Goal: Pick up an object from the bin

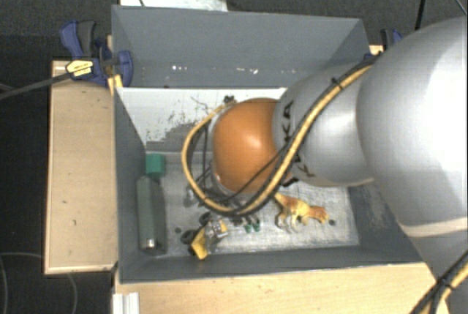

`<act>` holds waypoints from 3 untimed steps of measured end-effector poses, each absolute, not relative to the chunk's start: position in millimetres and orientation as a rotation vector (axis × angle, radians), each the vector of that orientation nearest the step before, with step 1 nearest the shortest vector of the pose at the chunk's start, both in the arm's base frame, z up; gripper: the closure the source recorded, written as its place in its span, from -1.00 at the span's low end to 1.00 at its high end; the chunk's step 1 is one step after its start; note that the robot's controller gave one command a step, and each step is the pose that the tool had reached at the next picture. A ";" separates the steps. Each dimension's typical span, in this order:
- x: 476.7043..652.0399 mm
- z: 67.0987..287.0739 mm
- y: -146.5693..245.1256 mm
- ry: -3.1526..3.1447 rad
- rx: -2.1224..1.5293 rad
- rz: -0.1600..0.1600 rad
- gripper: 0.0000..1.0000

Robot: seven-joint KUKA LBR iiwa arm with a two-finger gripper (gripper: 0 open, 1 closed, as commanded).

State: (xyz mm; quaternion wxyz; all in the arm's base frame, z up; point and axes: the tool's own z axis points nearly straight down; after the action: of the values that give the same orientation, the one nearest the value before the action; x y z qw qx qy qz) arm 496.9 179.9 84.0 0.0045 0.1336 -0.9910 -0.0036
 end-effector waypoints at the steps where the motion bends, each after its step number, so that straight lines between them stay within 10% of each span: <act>1: 496.9 83.9 179.7 -3.105 0.416 -0.011 1.00; 3: 507.1 182.8 169.4 -3.114 0.399 0.000 1.00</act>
Offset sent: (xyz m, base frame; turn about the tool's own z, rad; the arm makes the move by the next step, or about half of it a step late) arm -0.0001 -0.0126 0.1383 0.0360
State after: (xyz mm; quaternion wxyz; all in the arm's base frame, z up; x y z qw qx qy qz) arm 507.1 169.4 182.8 0.0008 0.1271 -0.9919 -0.0001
